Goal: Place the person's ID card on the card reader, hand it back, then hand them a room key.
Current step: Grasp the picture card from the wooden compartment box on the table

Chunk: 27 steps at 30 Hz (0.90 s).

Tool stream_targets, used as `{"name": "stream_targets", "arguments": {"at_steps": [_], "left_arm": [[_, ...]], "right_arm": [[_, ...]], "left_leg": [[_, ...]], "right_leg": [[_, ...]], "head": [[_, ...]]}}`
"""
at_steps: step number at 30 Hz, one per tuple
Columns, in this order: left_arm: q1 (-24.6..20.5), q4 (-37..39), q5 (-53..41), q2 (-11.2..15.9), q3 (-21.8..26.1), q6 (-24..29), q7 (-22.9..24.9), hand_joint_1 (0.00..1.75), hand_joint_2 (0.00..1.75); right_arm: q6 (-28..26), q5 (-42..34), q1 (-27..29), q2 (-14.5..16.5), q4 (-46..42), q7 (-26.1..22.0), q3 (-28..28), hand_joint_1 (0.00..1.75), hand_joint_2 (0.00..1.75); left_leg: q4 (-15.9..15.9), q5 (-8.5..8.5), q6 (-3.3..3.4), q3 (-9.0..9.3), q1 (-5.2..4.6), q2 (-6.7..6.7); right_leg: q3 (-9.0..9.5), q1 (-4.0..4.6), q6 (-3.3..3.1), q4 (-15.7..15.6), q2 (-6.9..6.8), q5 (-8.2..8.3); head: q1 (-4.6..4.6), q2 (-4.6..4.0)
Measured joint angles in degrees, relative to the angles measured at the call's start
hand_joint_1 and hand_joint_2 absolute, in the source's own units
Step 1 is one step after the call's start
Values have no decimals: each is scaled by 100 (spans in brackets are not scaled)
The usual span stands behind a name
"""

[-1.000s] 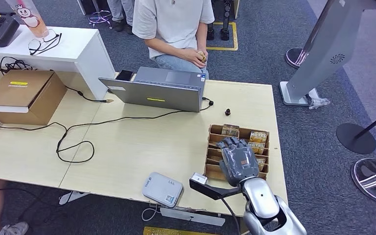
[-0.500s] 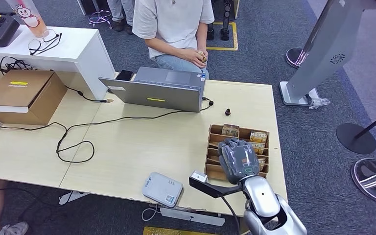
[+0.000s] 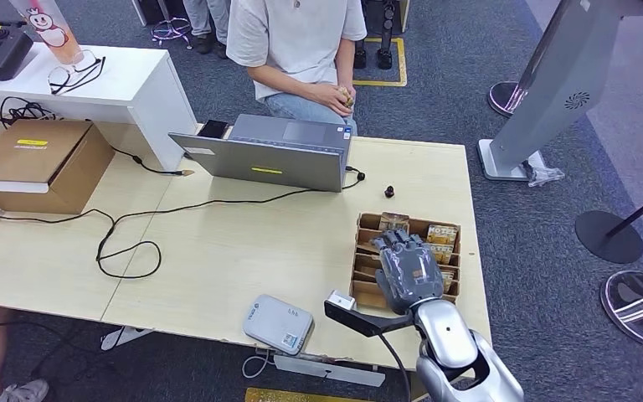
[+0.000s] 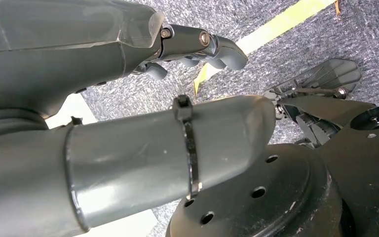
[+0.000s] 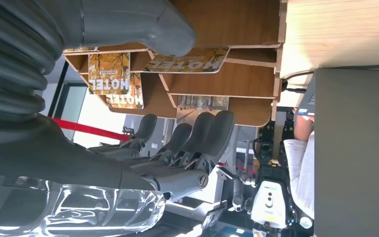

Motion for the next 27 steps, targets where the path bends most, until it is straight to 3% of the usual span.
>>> {"name": "stream_targets", "arguments": {"at_steps": [27], "left_arm": [[-3, 2, 19, 18, 0, 1, 2, 0, 0]], "right_arm": [[10, -13, -145, 20, 367, -2, -1, 94, 175]], "left_leg": [[0, 0, 0, 0, 0, 0]], "right_leg": [[0, 0, 0, 0, 0, 0]], "head": [[1, 0]]}}
